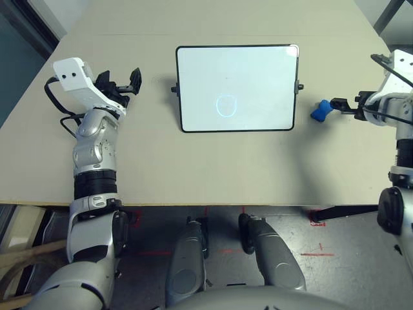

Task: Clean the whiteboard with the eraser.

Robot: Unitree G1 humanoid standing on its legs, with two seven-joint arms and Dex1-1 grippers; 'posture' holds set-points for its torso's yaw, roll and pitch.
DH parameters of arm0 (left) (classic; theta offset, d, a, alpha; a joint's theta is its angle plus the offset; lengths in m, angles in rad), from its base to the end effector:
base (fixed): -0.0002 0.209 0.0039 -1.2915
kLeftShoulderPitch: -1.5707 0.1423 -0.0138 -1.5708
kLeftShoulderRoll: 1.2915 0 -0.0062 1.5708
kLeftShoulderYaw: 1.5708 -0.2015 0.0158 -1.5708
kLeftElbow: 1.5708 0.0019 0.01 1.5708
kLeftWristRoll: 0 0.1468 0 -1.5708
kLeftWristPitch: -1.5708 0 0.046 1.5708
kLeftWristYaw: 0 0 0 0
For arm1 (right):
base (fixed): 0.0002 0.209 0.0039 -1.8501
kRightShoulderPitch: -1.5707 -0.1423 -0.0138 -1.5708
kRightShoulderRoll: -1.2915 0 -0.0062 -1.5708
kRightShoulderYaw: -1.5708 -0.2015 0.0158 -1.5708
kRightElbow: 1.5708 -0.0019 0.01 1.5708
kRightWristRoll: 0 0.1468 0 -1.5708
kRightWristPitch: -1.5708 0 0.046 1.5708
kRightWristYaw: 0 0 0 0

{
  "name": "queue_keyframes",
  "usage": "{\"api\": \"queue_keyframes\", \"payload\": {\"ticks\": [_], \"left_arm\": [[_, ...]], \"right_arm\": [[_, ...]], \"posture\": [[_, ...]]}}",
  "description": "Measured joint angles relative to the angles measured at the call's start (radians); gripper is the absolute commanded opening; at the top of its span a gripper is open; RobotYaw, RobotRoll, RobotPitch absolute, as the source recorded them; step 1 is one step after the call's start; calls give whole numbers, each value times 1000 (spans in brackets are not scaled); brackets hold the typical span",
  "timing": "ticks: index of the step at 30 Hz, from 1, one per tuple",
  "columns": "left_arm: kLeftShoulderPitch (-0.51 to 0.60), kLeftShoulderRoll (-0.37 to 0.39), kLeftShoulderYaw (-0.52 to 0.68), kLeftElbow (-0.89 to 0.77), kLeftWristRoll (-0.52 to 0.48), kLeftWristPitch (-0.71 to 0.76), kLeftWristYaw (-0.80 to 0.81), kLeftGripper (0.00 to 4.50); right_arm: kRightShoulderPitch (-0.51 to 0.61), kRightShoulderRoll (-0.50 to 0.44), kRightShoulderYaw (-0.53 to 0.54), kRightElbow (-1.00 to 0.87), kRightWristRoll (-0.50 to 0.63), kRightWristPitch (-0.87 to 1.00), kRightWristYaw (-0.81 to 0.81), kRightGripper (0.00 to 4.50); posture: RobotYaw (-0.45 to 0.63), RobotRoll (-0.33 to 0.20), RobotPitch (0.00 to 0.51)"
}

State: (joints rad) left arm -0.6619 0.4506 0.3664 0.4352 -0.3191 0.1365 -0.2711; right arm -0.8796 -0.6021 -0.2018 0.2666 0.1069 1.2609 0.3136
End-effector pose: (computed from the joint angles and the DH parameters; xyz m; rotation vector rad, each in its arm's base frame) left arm 0.3200 0.2885 0.1598 -0.0738 -0.2379 0.0310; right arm 0.3203 -0.2757 0.2240 -0.0475 0.5604 -0.0638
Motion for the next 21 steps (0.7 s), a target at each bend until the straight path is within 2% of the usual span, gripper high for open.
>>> {"api": "queue_keyframes", "payload": {"ticks": [5, 8, 11, 15, 21], "left_arm": [[18, -1, 0, -30, 0, 9, 5, 4500], [41, 2, 4, -68, -1, 15, 11, 4500], [61, 16, 10, -105, -3, 23, 15, 4500], [66, 69, 27, -122, -3, 16, 7, 4500], [66, 121, 32, -113, 8, -64, -28, 4500]], "right_arm": [[-4, 13, 4, -53, 7, 10, -17, 4478], [0, 32, -20, -85, 4, -92, -60, 4478], [43, 44, -73, -109, 2, -301, -109, 4478], [128, 115, -185, -91, 21, -608, -176, 4478], [233, 121, -213, 96, 36, -954, -163, 4478]], "posture": [[-70, 0, 309], [-59, 0, 318], [-48, 0, 328], [-38, 0, 343], [-32, 0, 335]]}}
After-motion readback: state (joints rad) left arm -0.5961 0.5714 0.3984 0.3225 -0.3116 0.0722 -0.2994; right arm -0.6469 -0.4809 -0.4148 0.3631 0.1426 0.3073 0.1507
